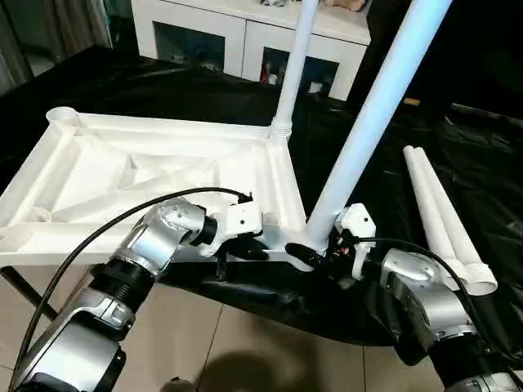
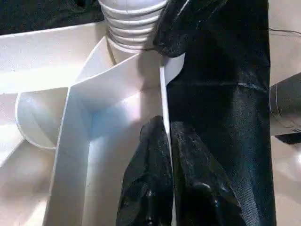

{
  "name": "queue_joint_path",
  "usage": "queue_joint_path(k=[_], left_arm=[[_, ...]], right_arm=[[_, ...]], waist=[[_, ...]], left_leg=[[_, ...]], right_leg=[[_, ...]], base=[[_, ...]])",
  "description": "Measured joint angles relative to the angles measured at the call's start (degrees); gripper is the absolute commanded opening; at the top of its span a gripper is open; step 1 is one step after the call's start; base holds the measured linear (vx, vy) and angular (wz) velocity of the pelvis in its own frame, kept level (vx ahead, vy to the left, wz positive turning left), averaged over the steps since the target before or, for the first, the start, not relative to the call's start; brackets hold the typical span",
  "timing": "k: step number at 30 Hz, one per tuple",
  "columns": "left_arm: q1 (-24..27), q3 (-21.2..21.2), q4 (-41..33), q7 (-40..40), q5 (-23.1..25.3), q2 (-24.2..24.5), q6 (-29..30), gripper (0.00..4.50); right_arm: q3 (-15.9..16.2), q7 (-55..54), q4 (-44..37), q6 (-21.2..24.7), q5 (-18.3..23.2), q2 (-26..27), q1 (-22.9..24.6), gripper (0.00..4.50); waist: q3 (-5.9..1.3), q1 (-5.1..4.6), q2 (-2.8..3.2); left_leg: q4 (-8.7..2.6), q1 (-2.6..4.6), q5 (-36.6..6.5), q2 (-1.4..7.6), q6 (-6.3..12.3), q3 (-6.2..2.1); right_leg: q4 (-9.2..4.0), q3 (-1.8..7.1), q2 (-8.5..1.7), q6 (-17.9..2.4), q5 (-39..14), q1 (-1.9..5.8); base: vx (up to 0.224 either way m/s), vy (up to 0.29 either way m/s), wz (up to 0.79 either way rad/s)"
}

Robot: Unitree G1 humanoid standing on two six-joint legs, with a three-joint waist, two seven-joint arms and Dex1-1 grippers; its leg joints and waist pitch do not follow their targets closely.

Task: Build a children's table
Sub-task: Rotate leg to tighten

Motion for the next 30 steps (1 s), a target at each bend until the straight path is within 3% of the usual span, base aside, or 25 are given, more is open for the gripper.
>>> queue_joint_path(k=[8, 15, 20, 24, 30], left_arm=[[0.0, 0.1, 0.0, -0.5, -0.4, 0.2, 0.1, 0.0], [0.0, 0.5, 0.4, -0.6, -0.6, 0.4, 0.3, 0.0], [-0.6, 1.6, 2.0, 1.8, -0.8, -1.1, 2.6, 0.0], [-2.5, 3.4, 6.3, 10.1, -0.3, -5.9, 5.9, 0.0], [-6.1, 5.4, 13.1, 25.8, 0.8, -15.1, 11.1, 0.0]], right_arm=[[0.3, 0.5, 2.7, -2.5, -0.6, 0.4, -0.5, 2.78], [0.4, 0.5, 4.6, -4.1, -1.0, 1.0, -1.2, 2.7], [-1.8, -4.0, 7.8, -4.2, 0.3, 4.4, -2.1, 2.7], [-4.3, -16.1, 13.2, -4.8, -1.1, 8.5, -5.3, 2.69], [-9.8, -40.3, 25.6, -4.3, -2.6, 15.2, -15.0, 2.69]], waist=[[0.01, -0.34, 0.01], [0.01, -0.61, 0.01], [-0.01, -0.78, 0.03], [-0.02, -1.09, 0.1], [-0.17, -1.91, 0.48]], left_leg=[[0.0, -0.02, 0.0, 0.0, 0.0, 0.0], [0.0, 0.01, 0.0, -0.01, 0.0, -0.01], [0.01, 0.08, 0.0, -0.05, 0.0, -0.02], [0.05, 0.14, 0.0, -0.19, 0.01, -0.08], [0.14, 0.09, 0.0, -0.72, 0.03, -0.23]], right_leg=[[0.0, 0.05, 0.0, 0.0, 0.0, -0.01], [0.0, 0.09, 0.0, 0.0, 0.0, -0.01], [0.01, 0.17, 0.01, 0.1, -0.1, 0.0], [-0.03, 0.31, -0.03, 0.1, -0.1, -0.03], [-0.14, 0.48, -0.13, 0.2, -0.1, -0.06]], base=[[0.0, 0.0, 0.0], [0.0, 0.0, 0.0], [0.0, 0.0, 0.0], [0.0, 0.0, 0.0], [0.0, 0.0, 0.0]])
